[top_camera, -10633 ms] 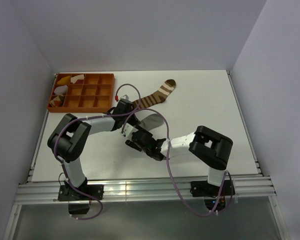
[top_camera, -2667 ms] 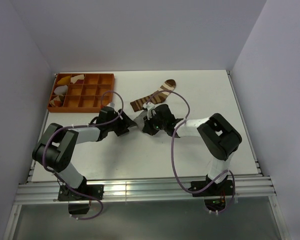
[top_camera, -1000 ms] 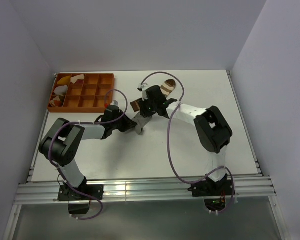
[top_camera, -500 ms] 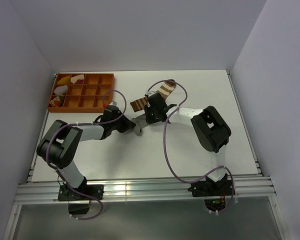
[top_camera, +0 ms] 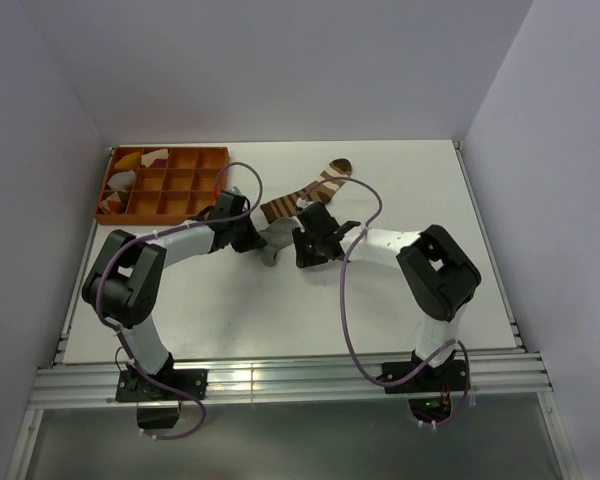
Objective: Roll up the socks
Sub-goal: Roll the sock at the center of the board.
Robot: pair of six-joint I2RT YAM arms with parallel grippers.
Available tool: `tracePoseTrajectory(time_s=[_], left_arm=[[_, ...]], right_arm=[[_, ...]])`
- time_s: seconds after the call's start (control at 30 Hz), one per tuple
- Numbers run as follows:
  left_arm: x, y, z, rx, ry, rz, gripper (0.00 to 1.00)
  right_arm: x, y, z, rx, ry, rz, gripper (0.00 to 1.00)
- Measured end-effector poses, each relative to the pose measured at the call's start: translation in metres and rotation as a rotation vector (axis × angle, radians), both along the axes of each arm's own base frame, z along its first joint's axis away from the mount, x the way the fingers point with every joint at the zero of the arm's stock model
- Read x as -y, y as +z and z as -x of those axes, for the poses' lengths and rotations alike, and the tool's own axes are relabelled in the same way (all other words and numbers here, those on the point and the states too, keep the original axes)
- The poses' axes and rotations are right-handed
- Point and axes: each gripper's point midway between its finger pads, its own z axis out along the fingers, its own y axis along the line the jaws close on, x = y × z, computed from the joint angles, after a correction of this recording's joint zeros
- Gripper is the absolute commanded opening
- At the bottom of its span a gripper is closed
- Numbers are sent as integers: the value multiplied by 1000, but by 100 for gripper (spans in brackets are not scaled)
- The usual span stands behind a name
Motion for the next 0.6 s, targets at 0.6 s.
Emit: tracePoseTrajectory(time_s=[0.6], left_arm=[[-2, 1, -15, -15, -131, -183, 0]], right_arm=[[7, 69, -71, 184, -143, -232, 57]])
